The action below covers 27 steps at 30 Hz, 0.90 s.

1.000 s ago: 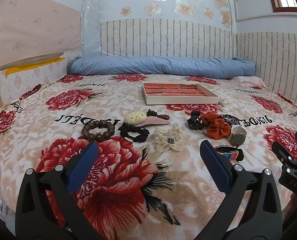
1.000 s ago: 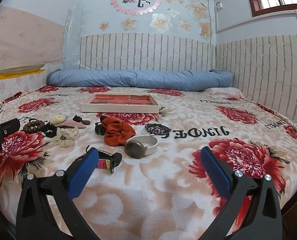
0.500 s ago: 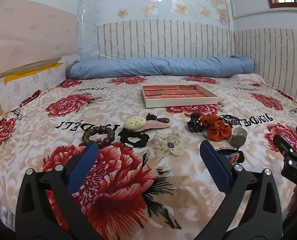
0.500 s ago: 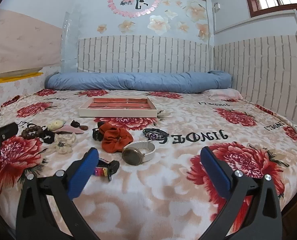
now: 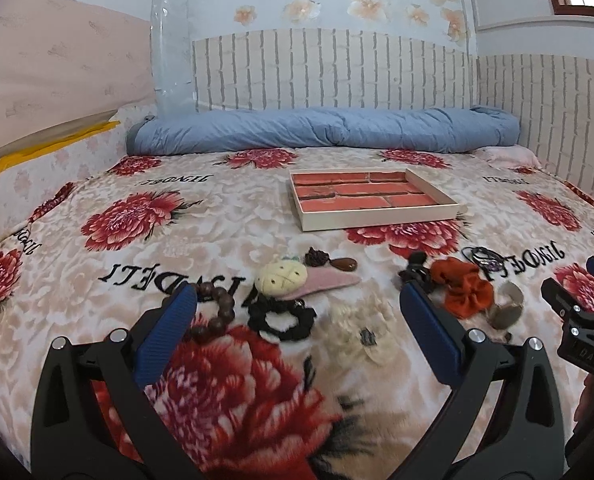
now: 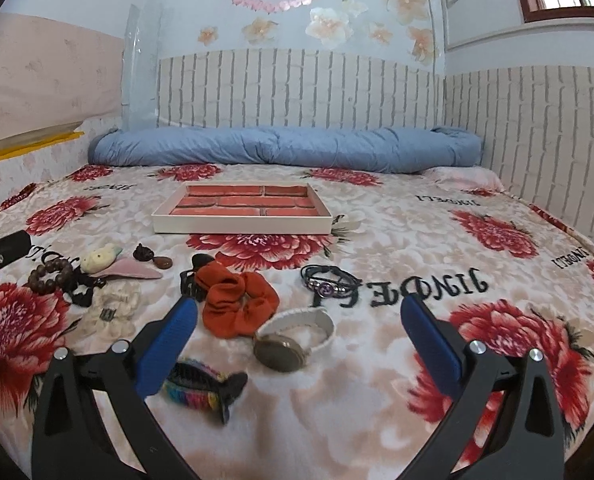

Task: Organize jewelry
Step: 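Grasp the yellow pineapple clip with the left tool while the right tool grasps the orange scrunchie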

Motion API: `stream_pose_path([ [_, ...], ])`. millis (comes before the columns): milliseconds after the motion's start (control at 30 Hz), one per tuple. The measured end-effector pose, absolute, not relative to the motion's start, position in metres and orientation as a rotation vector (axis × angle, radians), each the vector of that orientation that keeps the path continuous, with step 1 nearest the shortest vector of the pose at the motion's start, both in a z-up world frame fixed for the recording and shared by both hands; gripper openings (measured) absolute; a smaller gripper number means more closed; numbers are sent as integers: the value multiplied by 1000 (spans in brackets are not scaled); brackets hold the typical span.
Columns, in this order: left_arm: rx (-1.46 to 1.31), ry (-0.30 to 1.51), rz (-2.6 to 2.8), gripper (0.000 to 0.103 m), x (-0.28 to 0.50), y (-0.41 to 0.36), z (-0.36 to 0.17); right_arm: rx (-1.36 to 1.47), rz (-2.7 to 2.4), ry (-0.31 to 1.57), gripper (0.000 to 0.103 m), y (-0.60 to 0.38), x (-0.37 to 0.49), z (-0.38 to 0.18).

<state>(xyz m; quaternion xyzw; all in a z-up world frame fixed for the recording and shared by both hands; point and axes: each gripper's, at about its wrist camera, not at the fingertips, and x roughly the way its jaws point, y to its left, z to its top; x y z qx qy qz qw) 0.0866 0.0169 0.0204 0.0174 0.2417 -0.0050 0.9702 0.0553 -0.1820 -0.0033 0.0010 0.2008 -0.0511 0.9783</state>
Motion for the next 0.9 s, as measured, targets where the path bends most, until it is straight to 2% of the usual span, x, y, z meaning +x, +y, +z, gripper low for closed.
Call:
stream_pose_path([
  [600, 75, 654, -18, 98, 194, 29, -16, -18, -65, 562, 99, -165, 149, -19],
  [900, 40, 758, -5, 98, 221, 46, -39, -33, -37, 682, 99, -157, 178, -38],
])
